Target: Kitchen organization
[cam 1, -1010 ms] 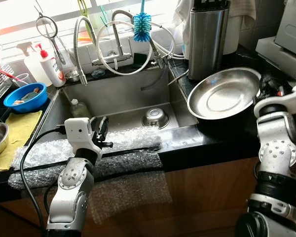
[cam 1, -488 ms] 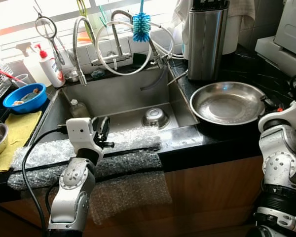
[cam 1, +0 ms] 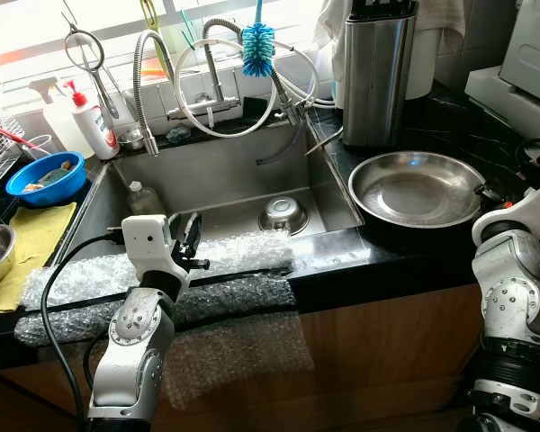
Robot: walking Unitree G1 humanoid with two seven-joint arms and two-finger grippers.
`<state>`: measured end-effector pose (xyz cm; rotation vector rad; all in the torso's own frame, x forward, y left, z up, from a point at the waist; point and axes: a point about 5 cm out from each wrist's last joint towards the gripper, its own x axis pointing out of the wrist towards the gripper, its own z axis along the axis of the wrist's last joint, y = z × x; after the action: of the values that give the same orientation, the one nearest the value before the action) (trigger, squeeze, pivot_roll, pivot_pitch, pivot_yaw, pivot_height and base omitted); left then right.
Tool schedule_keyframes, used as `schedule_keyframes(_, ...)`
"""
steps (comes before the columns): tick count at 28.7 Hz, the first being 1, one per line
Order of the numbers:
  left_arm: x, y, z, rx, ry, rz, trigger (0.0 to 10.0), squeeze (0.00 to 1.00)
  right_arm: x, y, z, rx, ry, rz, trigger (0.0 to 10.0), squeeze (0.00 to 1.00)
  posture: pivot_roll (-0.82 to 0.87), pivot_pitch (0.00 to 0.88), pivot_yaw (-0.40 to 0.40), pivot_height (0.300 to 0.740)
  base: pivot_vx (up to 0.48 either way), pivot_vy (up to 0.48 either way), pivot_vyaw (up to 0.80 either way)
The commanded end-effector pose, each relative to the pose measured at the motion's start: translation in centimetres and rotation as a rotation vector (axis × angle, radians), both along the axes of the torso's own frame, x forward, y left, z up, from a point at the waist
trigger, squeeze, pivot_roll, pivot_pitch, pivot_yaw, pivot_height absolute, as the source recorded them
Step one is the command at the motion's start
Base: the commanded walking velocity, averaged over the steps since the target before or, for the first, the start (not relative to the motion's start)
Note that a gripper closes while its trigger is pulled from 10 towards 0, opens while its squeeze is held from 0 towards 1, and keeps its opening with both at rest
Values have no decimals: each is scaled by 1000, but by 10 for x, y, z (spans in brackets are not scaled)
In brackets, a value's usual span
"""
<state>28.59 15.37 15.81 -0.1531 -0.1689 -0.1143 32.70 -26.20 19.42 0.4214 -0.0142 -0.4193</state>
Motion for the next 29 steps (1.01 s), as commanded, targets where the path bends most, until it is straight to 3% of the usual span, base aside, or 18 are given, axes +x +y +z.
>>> schedule_keyframes(1,2,3,2,13,-10,6,10000,0,2,6,2,-21,11,27,10000,1000,-108,0,174,740,0,0,0)
schedule_keyframes(5,2,3,3,12,-11,5,10000,0,1,5,10,-82,13,21,10000,1000,-107,0,175,740,0,0,0)
schedule_keyframes(6,2,3,3,12,-11,5,10000,0,1,6,12,-116,12,27,10000,384,-108,0,176,740,0,0,0)
schedule_keyframes(7,2,3,3,12,-11,5,10000,0,1,6,14,-138,11,31,10000,384,-108,0,176,740,0,0,0)
schedule_keyframes(8,2,3,3,12,-11,5,10000,0,2,8,17,-157,1,45,10000,0,-110,0,176,740,0,0,0)
schedule_keyframes(13,2,3,3,11,-11,3,10000,0,2,11,25,-173,-18,71,10000,0,-111,0,176,740,0,0,0)
schedule_keyframes(16,2,2,3,8,-10,2,10000,0,5,21,47,-222,-71,179,10000,0,-111,0,176,740,0,0,0)
schedule_keyframes(21,3,3,3,9,-9,4,10000,0,6,55,58,-424,-94,555,10000,0,-107,0,174,740,0,0,0)
schedule_keyframes(29,3,4,2,9,-2,3,10000,0,2,70,59,-526,-44,756,10000,0,-106,0,175,740,0,0,0)
